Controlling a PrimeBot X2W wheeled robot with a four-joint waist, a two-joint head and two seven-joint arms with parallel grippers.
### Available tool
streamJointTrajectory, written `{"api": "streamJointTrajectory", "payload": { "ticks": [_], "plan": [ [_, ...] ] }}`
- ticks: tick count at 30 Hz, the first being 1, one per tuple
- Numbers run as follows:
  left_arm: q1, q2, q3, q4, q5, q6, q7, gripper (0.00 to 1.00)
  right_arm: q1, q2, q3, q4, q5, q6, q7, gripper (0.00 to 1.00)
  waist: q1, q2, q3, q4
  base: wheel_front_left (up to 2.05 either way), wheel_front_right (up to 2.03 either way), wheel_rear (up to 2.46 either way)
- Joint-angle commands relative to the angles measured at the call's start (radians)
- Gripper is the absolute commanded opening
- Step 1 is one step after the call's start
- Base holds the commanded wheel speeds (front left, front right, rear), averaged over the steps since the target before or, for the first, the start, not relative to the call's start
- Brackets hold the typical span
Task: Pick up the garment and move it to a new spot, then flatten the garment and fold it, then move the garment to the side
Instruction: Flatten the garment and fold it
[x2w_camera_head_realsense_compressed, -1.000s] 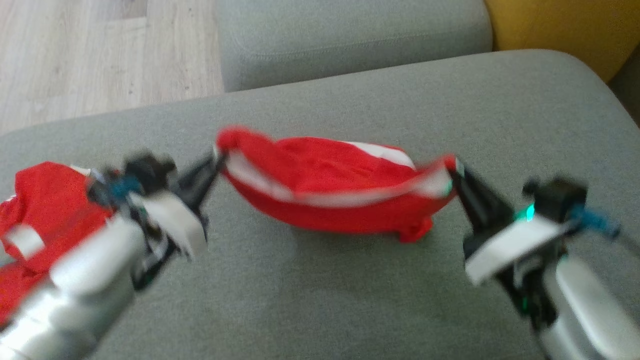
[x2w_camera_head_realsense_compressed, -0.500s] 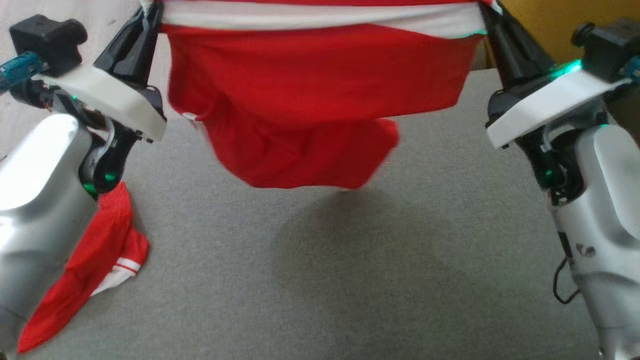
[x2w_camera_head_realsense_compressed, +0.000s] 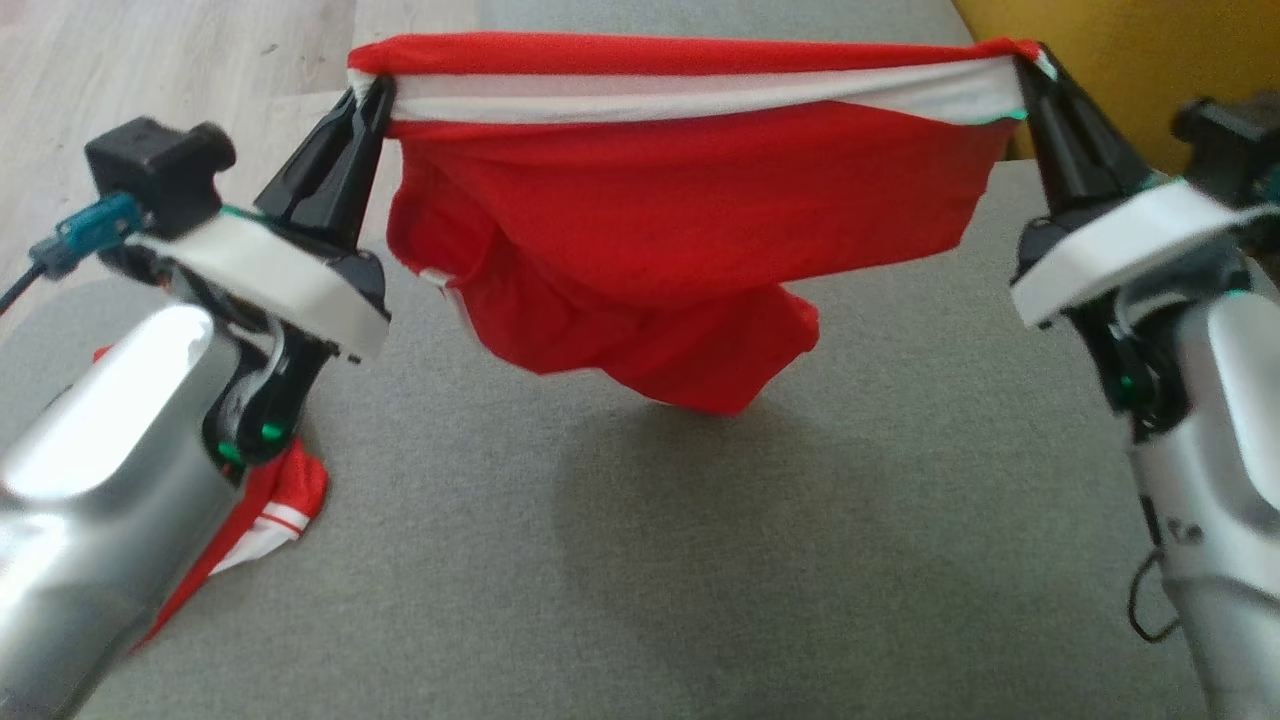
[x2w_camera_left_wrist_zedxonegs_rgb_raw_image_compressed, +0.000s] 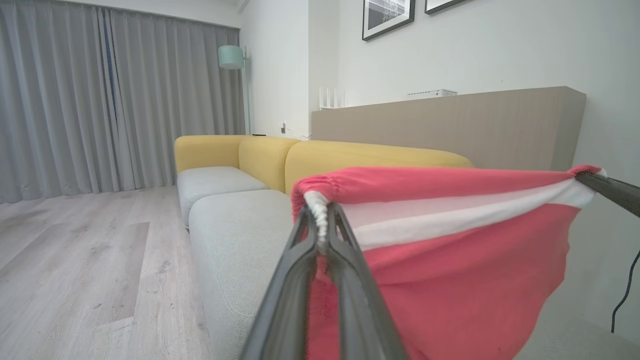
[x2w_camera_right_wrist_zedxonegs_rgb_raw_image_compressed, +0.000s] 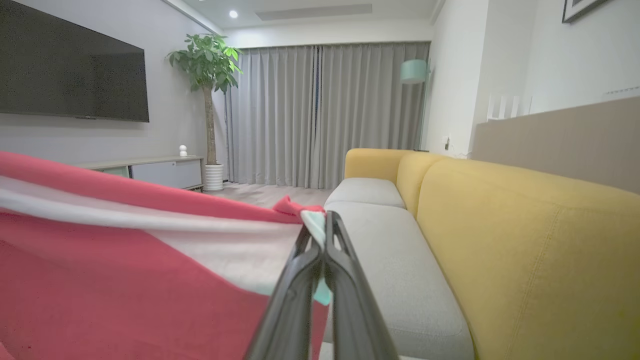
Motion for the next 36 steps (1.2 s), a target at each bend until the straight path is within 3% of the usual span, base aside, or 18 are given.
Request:
{"api": "streamJointTrajectory", "payload": {
  "ticks": [1,10,16,21,25,32,36],
  "plan": [
    [-0.034,0.061,0.058,-0.037,-0.004,0.019,-0.002,0.00,-0.015,-0.012,-0.009,-0.057,-0.012,-0.001,0.002,0.00,0.0000,0.0000,-0.002,0.002,0.00,0.00,0.00],
    [0.084,0.148,0.097,-0.311,-0.032,0.158,0.001,0.00,0.165,0.005,-0.135,-0.340,-0.048,-0.001,0.142,0.00,0.0000,0.0000,0.011,0.011,0.00,0.00,0.00],
    [0.089,0.164,0.091,-0.379,-0.041,0.188,0.044,0.00,0.200,0.029,-0.160,-0.447,-0.082,-0.001,0.237,0.00,0.0000,0.0000,0.057,0.003,0.00,0.00,0.00],
    [0.003,0.123,0.093,-0.295,-0.059,0.156,0.087,0.00,0.081,0.017,-0.139,-0.337,-0.091,-0.001,0.227,0.00,0.0000,0.0000,0.151,-0.011,0.00,0.00,0.00],
    [-0.135,0.080,0.093,-0.150,-0.037,0.101,0.113,0.00,-0.106,0.010,-0.116,-0.165,-0.109,-0.001,0.158,0.00,0.0000,0.0000,0.259,-0.024,0.00,0.00,0.00],
    [-0.429,-0.012,0.146,0.159,0.006,0.000,0.047,0.00,-0.492,0.054,-0.122,0.166,-0.124,-0.001,-0.089,0.00,0.0000,0.0000,0.410,-0.060,0.00,0.00,0.00],
    [-0.544,-0.072,0.165,0.279,0.028,-0.054,-0.039,0.00,-0.619,0.057,-0.156,0.312,-0.169,-0.001,-0.220,0.00,0.0000,0.0000,0.456,-0.064,0.00,0.00,0.00]
  ]
}}
